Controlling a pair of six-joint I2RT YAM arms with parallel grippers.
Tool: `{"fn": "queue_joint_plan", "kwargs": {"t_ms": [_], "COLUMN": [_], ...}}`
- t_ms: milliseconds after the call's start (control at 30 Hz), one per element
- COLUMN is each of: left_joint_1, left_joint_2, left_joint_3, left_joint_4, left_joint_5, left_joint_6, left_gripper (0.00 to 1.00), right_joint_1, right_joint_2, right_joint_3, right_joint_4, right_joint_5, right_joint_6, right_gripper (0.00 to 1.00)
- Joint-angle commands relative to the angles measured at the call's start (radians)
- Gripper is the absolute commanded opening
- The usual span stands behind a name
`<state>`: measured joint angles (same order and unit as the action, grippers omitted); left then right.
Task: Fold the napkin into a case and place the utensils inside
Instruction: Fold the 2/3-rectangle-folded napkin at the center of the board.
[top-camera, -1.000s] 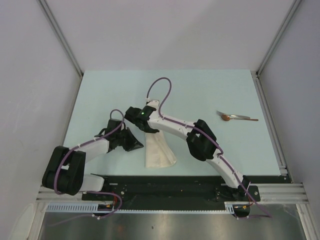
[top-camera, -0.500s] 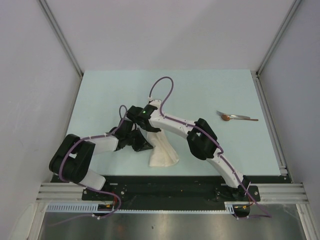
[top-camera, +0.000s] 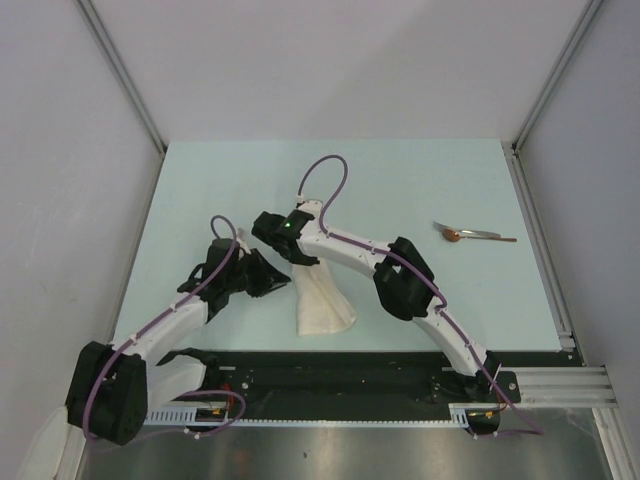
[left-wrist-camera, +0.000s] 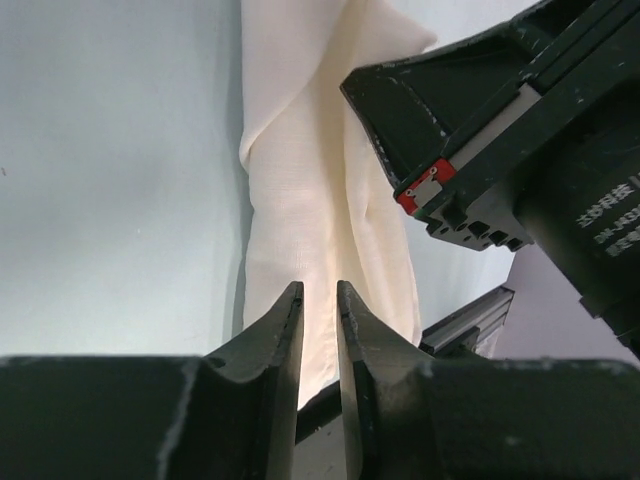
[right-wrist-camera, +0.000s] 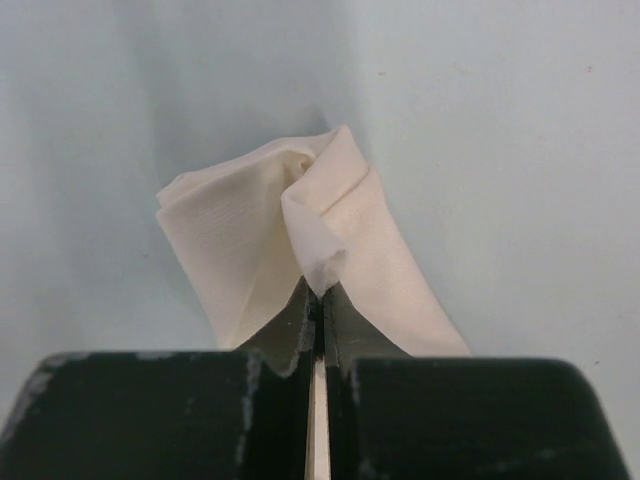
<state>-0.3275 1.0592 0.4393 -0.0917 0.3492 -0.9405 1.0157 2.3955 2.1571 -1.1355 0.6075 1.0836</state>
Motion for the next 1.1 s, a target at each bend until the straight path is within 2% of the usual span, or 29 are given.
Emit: {"fn": "queue_joint_plan", "kwargs": {"t_ms": [0,167,333,433,567,833,1067], "left_joint_1": [0.030,0.117,0.162,0.168,0.168,0.168,0.168], "left_joint_2": [0.025,0.012,0.005,0.053,0.152,0.226,0.292], "left_joint_3": [-0.001,-0.020,-0.013,0.013,0.061,0.159,0.210], "left_joint_4": [-0.011,-0.017,-0.026,-0.008,0.004,-0.003,-0.006], "left_joint_5": [0.065,0.096,0.112,0.146,0.194,0.206,0.224], "left_joint_6": [0.051,0.065,0.098,0.117,0.149,0.149,0.172], "left_gripper": [0.24,0.22,0.22,0.23,0.23,0.24,0.36], "right_joint_1": [-0.008,-0.038,-0.063,-0.083,-0.092,-0.118,-0.157], "right_joint_2": [-0.044,-0.071,-0.171,-0.229,-0.259,-0.265,-0.263], "right_joint_3": [-0.014,-0.089,-0.276,-0.331,-0.384,-0.430,-0.482], "right_joint_4": [0.084,0.163,0.338,0.424,0.477,0.571,0.631], "right_joint_5": [-0.043,-0.133,-0.212,-0.261,-0.333,-0.439,-0.525], "right_joint_6": [0.019,-0.022,-0.066,-0.088,-0.100,-0.050,0.054], "right_gripper": [0.01,0.09,0.08,0.08,0.14,0.09,0.06]}}
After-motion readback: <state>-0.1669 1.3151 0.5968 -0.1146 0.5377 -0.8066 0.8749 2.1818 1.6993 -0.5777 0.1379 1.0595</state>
